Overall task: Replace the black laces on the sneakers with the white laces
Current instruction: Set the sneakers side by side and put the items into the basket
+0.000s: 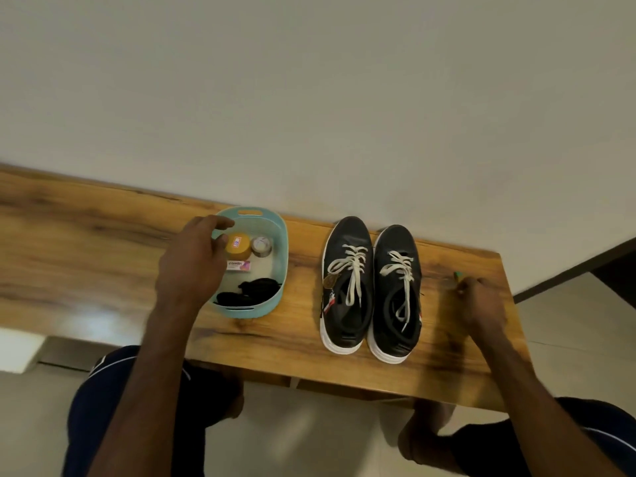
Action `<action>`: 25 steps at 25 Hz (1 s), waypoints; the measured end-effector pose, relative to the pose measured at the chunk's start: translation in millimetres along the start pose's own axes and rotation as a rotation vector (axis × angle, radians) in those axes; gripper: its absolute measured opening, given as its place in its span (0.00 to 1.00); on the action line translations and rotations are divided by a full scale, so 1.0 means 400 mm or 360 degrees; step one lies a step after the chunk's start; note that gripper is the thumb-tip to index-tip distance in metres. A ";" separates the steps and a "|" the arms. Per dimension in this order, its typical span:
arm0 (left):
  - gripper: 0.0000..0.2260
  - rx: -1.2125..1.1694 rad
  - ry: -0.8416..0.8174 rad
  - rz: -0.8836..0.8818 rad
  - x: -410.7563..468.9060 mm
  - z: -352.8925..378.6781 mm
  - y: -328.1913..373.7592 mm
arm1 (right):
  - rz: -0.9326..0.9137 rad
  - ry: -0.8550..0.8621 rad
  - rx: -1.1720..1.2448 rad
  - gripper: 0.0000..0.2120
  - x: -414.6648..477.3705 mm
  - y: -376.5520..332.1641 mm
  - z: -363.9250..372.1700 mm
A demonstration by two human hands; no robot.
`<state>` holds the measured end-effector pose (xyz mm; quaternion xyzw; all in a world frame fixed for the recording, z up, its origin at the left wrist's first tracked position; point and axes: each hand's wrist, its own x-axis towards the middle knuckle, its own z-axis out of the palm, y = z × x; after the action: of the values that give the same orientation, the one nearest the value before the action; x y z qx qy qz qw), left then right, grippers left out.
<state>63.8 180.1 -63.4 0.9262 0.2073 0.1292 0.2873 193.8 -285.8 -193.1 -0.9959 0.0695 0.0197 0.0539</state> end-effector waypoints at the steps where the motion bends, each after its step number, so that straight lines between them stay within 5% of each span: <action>1: 0.11 0.0008 -0.0005 -0.0006 -0.001 0.001 0.001 | -0.0020 0.0017 -0.0001 0.08 -0.004 -0.010 -0.012; 7: 0.11 -0.0046 0.0106 -0.0202 0.009 -0.019 -0.010 | -0.0146 0.0388 0.0548 0.07 -0.034 -0.198 -0.191; 12: 0.12 -0.0112 0.0189 -0.0298 0.002 -0.036 -0.024 | -0.1059 0.0100 0.0872 0.09 -0.137 -0.609 -0.287; 17: 0.12 -0.0126 0.0227 -0.0344 -0.002 -0.058 -0.052 | -0.1593 -0.0364 0.0197 0.12 -0.220 -0.896 -0.152; 25: 0.14 -0.0115 0.0273 -0.0399 0.000 -0.091 -0.082 | -0.1729 -0.0544 -0.0277 0.21 -0.241 -0.972 -0.006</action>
<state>40.6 222.1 -53.2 0.8676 0.3402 0.1785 0.3156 153.2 109.8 -145.5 -0.8722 -0.4635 0.1555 -0.0154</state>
